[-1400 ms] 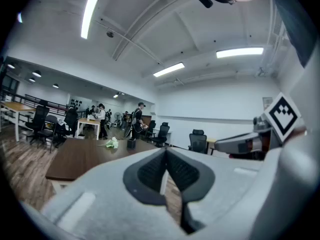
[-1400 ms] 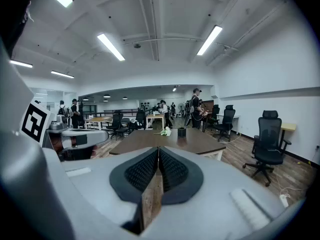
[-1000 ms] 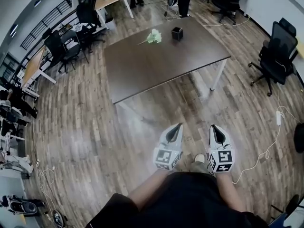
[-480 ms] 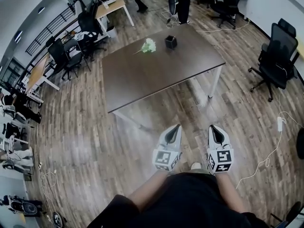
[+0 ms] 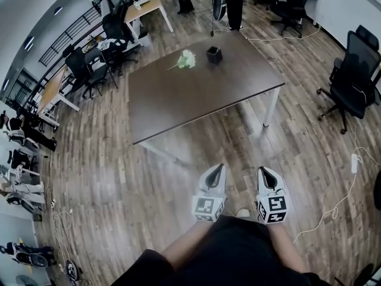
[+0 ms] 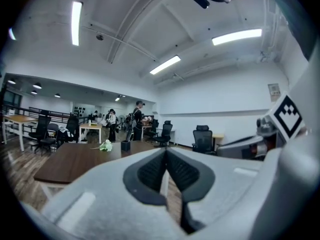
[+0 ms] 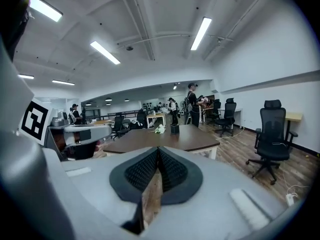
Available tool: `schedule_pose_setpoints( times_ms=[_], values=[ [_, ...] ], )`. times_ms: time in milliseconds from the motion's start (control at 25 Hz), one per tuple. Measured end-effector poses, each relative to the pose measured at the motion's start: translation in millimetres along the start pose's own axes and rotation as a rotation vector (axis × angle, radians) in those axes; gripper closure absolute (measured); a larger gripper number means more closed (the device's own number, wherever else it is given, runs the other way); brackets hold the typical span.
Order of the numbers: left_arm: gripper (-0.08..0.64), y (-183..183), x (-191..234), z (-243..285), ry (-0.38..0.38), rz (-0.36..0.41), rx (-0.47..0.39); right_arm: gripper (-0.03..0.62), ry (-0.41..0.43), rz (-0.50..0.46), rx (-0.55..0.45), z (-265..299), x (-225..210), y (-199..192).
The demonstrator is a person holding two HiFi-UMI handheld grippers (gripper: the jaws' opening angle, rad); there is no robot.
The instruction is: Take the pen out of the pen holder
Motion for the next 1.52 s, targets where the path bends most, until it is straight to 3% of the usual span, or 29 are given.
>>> schedule_pose_setpoints(
  times_ms=[440, 600, 760, 1160, 1520],
  values=[
    [0.557, 6, 28, 129, -0.083, -0.035, -0.001, 0.592, -0.049, -0.053, -0.011, 93, -77, 46],
    [0.557, 18, 65, 189, -0.090, -0.035, 0.002, 0.592, -0.059, -0.055, 0.012, 159, -104, 71],
    [0.557, 43, 104, 245, -0.104, -0.111, -0.001, 0.592, -0.057, -0.062, 0.030, 224, -131, 102],
    [0.557, 65, 206, 351, -0.091, -0.081, 0.011, 0.592, -0.086, -0.059, 0.070, 360, -167, 155],
    [0.557, 78, 304, 437, -0.067, -0.095, -0.050, 0.592, -0.070, -0.074, 0.098, 483, -179, 182]
  ],
)
Point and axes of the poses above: the fingertips, and each gripper's own axes: z forward along the fingers, x to its left, y out of its top, the point moved 3 cm from there along -z, backward along the fingers, and after that the axes turned 12 degrees about y, right-handed, at the moved point
